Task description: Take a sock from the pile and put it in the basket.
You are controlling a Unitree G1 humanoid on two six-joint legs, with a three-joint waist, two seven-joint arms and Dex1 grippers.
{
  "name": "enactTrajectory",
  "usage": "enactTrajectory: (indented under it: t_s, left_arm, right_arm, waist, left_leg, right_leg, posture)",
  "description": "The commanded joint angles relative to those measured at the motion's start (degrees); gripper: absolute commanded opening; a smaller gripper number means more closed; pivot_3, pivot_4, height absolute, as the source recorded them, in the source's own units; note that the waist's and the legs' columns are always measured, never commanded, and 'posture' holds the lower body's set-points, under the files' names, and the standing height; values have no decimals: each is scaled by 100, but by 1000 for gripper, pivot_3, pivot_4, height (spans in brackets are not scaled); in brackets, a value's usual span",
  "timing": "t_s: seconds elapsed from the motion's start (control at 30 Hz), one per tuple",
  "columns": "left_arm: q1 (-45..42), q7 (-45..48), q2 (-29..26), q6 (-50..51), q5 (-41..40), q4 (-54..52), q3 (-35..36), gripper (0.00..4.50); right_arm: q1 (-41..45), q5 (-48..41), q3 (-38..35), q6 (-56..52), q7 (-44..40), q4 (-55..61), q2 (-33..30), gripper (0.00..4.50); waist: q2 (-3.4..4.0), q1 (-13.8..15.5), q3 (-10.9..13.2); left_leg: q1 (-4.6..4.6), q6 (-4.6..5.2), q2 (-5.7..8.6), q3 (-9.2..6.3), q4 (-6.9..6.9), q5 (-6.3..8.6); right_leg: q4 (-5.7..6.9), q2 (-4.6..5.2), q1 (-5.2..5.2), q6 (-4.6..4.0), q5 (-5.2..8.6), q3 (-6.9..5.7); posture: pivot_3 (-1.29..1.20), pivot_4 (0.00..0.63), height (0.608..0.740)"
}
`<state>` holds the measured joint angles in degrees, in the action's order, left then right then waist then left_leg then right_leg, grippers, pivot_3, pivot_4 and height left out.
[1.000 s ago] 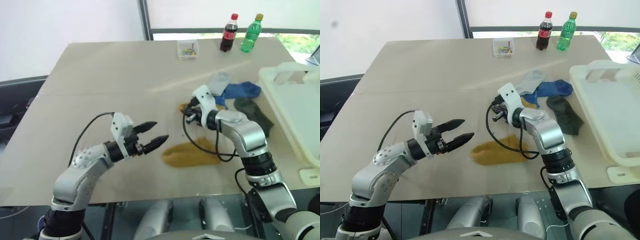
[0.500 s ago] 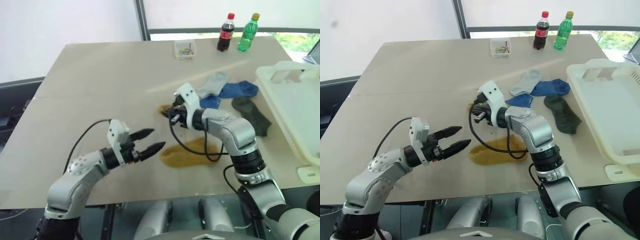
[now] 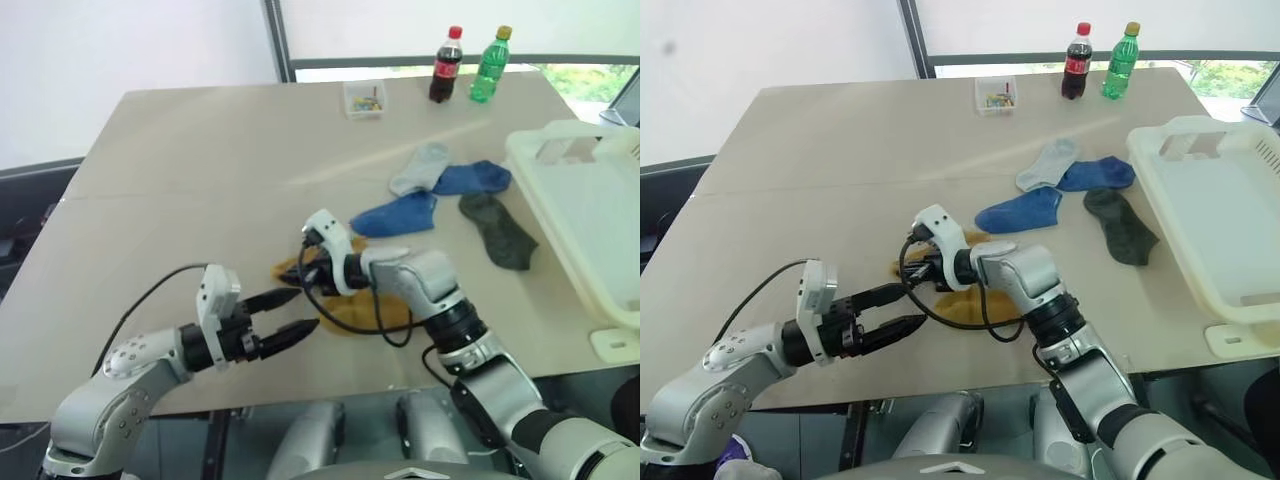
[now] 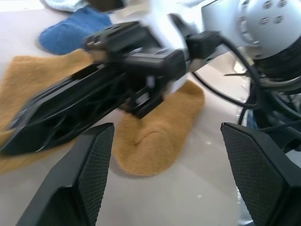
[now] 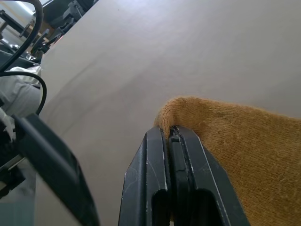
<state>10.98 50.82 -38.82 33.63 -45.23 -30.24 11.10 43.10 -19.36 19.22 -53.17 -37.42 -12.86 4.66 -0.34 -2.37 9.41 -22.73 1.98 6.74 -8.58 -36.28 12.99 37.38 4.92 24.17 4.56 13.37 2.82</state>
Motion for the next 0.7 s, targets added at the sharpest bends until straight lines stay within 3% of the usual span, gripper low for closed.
enactTrajectory:
  t_s: [0.03, 0.07, 0.2, 0.43, 0.7]
  left_arm:
    - [28, -27, -59, -2, -148, -250, 179, 3841]
    - [31, -39, -63, 9, -145, -261, 178, 3841]
    - [58, -120, -49, -1, -91, -264, 203, 3841]
    - [21, -363, 144, -191, 62, -126, 215, 3841]
    - [-255, -1263, 370, -6, 194, 168, 470, 3841]
  right_arm:
    - [149, 104, 84, 436, -141, -136, 81, 660]
    - [143, 90, 72, 428, -162, -136, 79, 951]
    - [155, 21, -114, 268, -128, 348, -133, 2802]
    - [553, -348, -609, -317, -51, 1199, -457, 2802]
    - [640, 705, -86, 980, -18, 310, -1171, 2802]
  waist:
    - [0, 0, 0]
    - [0, 0, 0]
    - [1, 2, 0]
    - [2, -7, 1]
    - [-2, 15, -1]
  left_leg:
    - [1, 0, 0, 0, 0, 0]
    - [1, 0, 0, 0, 0, 0]
    - [1, -1, 0, 0, 0, 0]
    - [0, 1, 0, 1, 0, 2]
    - [-1, -1, 3, 9, 1, 2]
  right_leg:
    - [1, 0, 0, 0, 0, 0]
    - [1, 0, 0, 0, 0, 0]
    - [1, 0, 0, 0, 0, 0]
    - [3, 0, 5, 0, 0, 4]
    - [6, 3, 7, 1, 0, 9]
  posture:
    - [0, 150, 740]
    - [0, 150, 740]
    - [0, 150, 740]
    - [0, 150, 740]
    - [0, 150, 740]
